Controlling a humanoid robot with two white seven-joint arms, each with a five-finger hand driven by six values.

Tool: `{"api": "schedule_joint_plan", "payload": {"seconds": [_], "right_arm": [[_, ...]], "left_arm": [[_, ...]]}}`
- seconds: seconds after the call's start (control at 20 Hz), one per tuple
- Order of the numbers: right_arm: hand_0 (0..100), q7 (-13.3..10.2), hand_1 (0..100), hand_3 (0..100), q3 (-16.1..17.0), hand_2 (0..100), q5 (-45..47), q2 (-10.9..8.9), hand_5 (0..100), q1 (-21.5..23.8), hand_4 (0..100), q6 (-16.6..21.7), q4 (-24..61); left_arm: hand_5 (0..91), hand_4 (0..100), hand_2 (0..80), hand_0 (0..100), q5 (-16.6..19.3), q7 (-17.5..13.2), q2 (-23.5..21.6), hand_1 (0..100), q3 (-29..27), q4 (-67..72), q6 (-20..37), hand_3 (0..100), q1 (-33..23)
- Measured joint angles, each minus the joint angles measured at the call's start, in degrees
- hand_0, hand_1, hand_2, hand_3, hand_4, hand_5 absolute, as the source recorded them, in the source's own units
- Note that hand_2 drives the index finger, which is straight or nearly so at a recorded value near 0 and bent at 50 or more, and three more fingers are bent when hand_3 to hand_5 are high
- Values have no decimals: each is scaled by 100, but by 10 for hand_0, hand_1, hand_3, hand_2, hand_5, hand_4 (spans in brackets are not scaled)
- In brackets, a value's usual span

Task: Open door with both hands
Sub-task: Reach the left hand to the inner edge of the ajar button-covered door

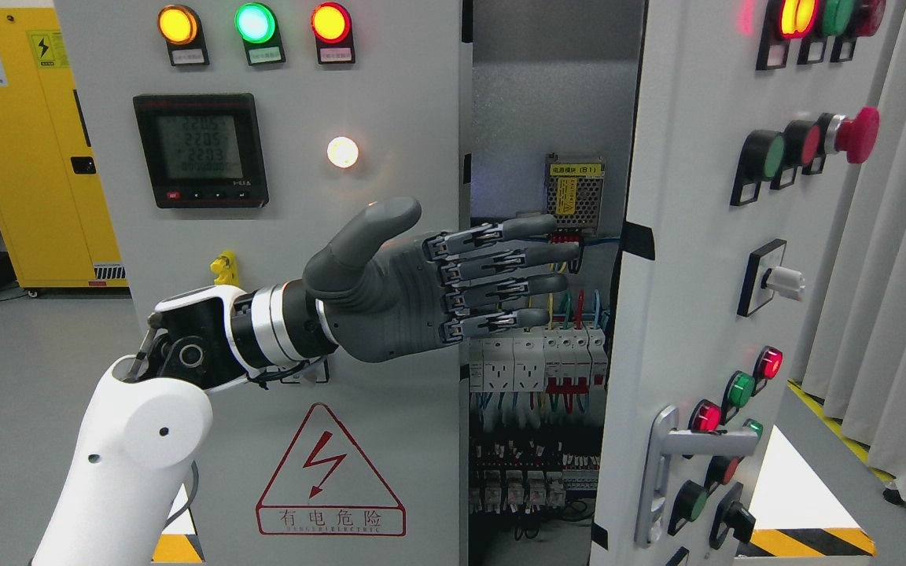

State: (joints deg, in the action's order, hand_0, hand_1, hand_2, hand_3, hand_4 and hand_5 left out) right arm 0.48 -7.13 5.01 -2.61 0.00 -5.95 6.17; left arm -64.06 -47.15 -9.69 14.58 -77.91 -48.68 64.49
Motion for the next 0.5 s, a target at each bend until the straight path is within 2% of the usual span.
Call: {"api": "schedule_joint_plan", "payload": {"seconds": [0.25,0.5], "right_arm": [[0,-6,500,0,0,40,0,-1,0,0,0,0,-1],[0,6,500,0,0,40,0,-5,0,0,0,0,-2]], "left_arm": [[0,0,0,120,56,-8,262,556,80,165,-7,0,86],[0,0,0,120,264,-19,521,556,165,272,-16,0,190]]}}
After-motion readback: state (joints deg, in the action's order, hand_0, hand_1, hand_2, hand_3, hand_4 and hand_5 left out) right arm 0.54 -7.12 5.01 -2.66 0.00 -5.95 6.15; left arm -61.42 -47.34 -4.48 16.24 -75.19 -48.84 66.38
